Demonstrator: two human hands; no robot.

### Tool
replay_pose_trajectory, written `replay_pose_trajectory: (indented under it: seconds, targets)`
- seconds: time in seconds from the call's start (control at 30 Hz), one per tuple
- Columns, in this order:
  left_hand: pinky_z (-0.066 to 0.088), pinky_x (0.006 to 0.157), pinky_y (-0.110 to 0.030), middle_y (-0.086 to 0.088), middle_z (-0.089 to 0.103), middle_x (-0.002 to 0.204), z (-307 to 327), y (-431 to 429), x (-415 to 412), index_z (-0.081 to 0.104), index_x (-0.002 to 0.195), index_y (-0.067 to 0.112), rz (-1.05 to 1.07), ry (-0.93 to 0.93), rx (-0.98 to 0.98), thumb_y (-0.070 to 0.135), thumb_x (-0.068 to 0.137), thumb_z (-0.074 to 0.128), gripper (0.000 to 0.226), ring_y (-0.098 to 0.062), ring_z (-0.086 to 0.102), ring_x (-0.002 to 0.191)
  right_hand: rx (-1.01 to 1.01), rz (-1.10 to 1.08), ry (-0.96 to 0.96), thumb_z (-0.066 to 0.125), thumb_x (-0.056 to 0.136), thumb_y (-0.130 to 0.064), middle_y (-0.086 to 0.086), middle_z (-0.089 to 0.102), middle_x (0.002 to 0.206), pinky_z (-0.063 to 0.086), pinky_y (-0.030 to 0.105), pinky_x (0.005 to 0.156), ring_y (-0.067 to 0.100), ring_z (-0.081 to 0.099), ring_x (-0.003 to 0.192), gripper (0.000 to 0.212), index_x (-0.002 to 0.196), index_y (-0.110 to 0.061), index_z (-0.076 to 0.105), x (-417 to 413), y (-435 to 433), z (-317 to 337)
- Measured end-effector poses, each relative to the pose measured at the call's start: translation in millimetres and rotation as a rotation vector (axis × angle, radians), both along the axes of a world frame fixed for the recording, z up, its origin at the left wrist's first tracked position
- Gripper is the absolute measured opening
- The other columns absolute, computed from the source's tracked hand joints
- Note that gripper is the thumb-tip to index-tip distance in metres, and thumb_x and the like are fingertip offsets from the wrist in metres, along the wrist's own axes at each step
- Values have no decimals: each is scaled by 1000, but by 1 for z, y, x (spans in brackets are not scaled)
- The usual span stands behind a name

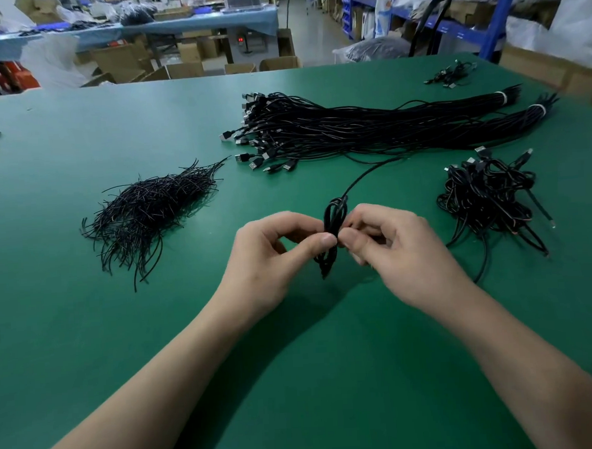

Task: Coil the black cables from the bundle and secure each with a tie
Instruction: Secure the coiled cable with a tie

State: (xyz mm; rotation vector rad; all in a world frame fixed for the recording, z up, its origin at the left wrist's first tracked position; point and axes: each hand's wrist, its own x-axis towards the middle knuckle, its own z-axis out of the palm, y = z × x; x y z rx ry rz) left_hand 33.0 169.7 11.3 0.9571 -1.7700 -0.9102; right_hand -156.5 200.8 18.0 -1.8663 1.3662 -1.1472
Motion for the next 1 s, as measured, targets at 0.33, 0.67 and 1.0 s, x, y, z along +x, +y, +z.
replay_pose_trajectory:
  seconds: [0.33,0.67,1.0]
  targets:
    - [41,53,-22,2,56,64,3,4,-2,74,87,19,102,-14,-149,36,94,69,19,-12,52,53,178,57,-305,60,100,-16,-4,53,62,36,24,55,10,45,59,11,96,-9,67,0,-2,-2]
    - [32,47,-17,0,60,62,4,0,1,69,66,20,-116,15,452,57,89,64,43,-10,49,51,-414,-65,427,61,98,-16,0,64,76,48,43,67,24,56,72,12,89,-10,67,6,4,-4]
    - [32,57,-10,12,64,71,2,3,1,73,81,16,68,-173,-259,33,89,73,20,0,53,62,278,99,-346,60,100,-17,-4,51,59,35,20,48,8,43,54,19,81,-16,63,2,3,2]
